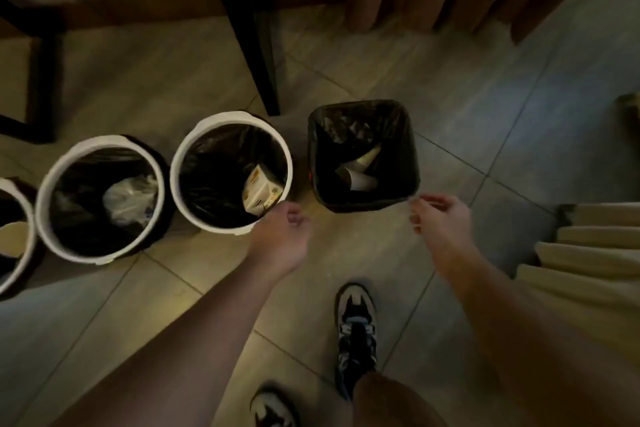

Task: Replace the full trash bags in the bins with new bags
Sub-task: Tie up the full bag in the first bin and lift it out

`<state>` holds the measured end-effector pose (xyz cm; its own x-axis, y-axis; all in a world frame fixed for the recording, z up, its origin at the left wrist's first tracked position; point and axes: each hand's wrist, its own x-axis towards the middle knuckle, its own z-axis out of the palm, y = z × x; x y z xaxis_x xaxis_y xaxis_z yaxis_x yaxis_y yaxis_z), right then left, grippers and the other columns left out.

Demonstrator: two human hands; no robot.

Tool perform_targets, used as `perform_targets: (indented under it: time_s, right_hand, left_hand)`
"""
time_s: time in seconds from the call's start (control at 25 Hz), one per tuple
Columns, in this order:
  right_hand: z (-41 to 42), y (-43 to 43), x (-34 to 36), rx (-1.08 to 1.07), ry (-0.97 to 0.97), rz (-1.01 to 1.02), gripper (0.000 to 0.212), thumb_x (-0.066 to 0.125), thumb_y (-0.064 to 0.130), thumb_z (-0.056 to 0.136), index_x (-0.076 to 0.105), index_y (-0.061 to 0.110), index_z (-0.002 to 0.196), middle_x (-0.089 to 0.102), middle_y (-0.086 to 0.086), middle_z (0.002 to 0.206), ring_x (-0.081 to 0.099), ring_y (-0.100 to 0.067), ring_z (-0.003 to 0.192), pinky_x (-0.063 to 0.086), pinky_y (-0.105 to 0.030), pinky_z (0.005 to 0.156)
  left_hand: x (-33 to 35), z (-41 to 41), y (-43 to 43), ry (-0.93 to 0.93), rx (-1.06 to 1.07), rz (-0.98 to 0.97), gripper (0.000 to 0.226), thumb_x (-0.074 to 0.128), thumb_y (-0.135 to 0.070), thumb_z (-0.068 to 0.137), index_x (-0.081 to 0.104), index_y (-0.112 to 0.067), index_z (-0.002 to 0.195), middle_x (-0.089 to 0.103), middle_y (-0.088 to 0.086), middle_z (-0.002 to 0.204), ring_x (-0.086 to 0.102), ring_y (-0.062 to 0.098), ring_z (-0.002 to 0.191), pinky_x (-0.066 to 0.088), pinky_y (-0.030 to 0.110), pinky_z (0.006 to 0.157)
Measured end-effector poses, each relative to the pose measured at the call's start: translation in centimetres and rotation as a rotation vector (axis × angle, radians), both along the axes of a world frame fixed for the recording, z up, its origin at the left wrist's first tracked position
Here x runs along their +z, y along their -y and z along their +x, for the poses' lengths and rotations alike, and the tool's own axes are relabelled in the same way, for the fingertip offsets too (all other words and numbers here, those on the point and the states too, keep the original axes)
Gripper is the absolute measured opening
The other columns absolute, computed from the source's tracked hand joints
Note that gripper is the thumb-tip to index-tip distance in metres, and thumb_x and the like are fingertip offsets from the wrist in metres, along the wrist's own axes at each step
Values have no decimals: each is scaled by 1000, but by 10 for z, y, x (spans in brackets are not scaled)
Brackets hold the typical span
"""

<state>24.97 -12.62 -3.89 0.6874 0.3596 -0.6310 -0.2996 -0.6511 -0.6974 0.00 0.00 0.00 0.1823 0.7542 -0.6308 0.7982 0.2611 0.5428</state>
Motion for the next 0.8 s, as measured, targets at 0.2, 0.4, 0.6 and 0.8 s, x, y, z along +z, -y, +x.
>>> perform_targets:
  time_s: [0.2,0.4,0.6,0.8]
  right_hand:
    - [56,-41,-49,-20,433,52,11,77,43,84,68,37,87,71,20,74,64,7,59,46,-13,49]
    - [84,-81,-84,135,440,-3,39,63,57,94,70,30,121,74,9,104,72,-10,89,58,-32,79]
    - [86,-93,-118,234,264,73,36,48,54,105,73,29,98,74,-1,104,70,-21,96,58,-47,96]
    - [88,-91,-116,69,227,156,27,64,41,102,80,20,108,79,-6,102,74,-27,97,61,-51,96]
  left_hand:
    - [-77,51,-49,67,-96,115,51,66,-38,98,53,-23,145,68,1,136,65,26,124,52,35,97]
    - [-110,84,-92,95,-113,214,54,63,-33,100,45,-19,149,61,10,140,60,33,126,43,33,87]
    - [-128,93,-100,135,-96,185,40,56,-21,102,41,-16,138,58,9,123,62,35,115,43,36,79]
    - [-131,96,-92,231,64,26,36,47,-14,103,28,-16,134,50,7,115,55,27,99,51,43,83]
